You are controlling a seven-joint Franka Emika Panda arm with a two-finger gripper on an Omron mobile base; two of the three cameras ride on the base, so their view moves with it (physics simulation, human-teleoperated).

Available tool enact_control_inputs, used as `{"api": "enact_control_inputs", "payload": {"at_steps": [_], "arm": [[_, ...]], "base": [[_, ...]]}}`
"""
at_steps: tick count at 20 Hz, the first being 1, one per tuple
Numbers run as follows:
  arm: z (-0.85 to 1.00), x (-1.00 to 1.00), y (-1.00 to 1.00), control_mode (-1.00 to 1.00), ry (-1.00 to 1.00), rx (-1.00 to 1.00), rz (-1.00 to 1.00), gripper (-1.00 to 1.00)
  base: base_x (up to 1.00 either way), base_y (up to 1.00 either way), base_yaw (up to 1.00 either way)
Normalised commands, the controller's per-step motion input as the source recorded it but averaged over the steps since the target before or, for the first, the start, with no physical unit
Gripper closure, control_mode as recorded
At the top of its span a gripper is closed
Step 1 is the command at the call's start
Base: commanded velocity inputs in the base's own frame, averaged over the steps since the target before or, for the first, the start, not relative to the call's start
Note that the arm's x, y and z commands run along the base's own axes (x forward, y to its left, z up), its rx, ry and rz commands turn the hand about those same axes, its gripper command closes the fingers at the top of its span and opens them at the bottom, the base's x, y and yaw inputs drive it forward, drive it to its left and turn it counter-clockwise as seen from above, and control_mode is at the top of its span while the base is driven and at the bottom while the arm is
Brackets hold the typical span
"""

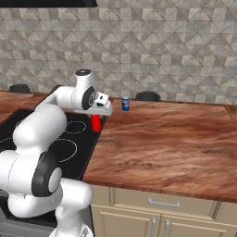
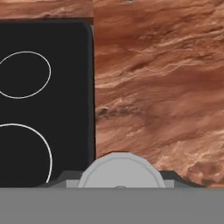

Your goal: Four empty soda cans are scattered around the kitchen. Gather all the cans and cluster them next to the stove for recycling.

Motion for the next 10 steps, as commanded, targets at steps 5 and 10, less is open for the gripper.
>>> {"api": "enact_control_inputs", "payload": {"at_steps": [5, 10], "arm": [[-0.69, 0.57, -0.01, -1.00, 0.00, 0.02, 0.00, 1.00], [-0.67, 0.27, -0.02, -1.00, 0.00, 0.01, 0.00, 1.00]], "base": [[0.00, 0.00, 0.00], [0.00, 0.00, 0.00]]}}
